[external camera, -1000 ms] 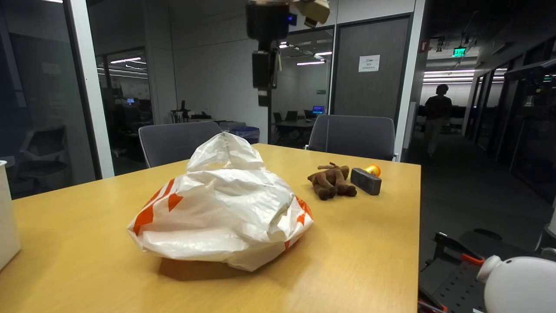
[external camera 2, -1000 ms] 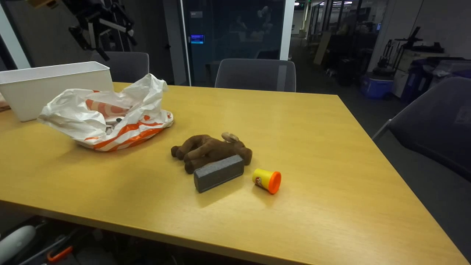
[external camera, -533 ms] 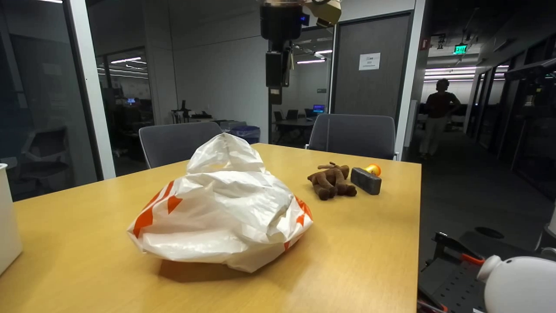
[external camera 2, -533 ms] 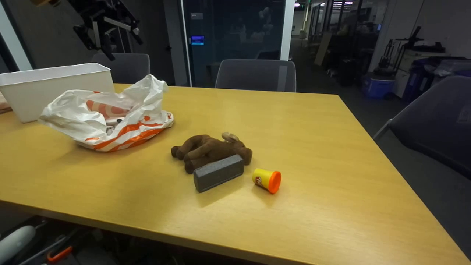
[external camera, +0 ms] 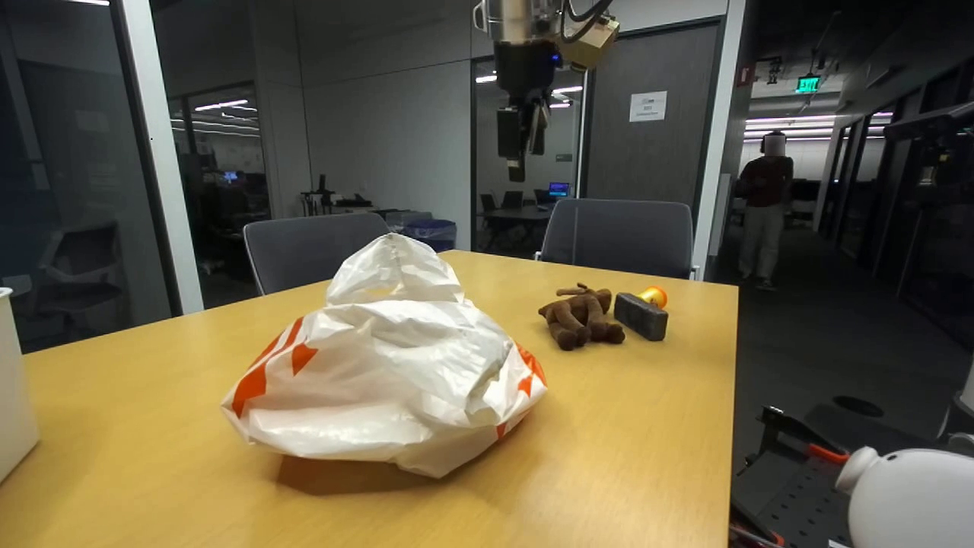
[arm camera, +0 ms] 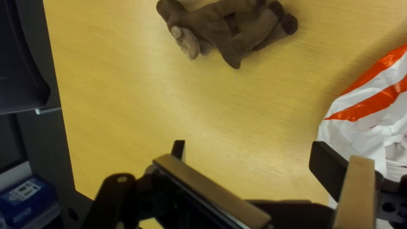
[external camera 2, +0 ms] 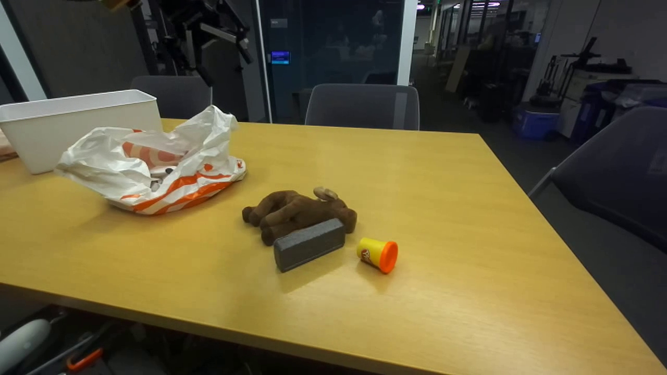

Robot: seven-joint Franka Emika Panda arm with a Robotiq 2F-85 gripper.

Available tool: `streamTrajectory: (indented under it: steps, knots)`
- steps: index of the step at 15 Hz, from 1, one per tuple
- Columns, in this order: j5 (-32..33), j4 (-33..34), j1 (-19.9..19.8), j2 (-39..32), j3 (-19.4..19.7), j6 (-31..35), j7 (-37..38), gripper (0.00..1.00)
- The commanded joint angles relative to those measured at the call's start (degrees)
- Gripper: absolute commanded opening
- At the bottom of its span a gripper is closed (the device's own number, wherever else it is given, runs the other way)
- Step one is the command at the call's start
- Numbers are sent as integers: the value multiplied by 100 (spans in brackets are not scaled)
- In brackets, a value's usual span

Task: Pick up the objects on the right side of the table and put them in the plastic bag.

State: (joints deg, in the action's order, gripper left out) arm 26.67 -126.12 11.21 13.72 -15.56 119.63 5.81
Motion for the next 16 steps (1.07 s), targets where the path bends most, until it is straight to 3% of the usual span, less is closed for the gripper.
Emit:
streamTrajectory:
  steps: [1, 9, 14, 16]
  knots:
    - [-19, 49, -297, -188, 288, 167, 167, 100]
    - [-910, -97, -761, -661, 1086, 997, -94, 100]
    - [-758, -454, -954, -890, 1261, 1603, 21, 100]
    - [-356, -464, -809, -704, 1064, 1593, 87, 100]
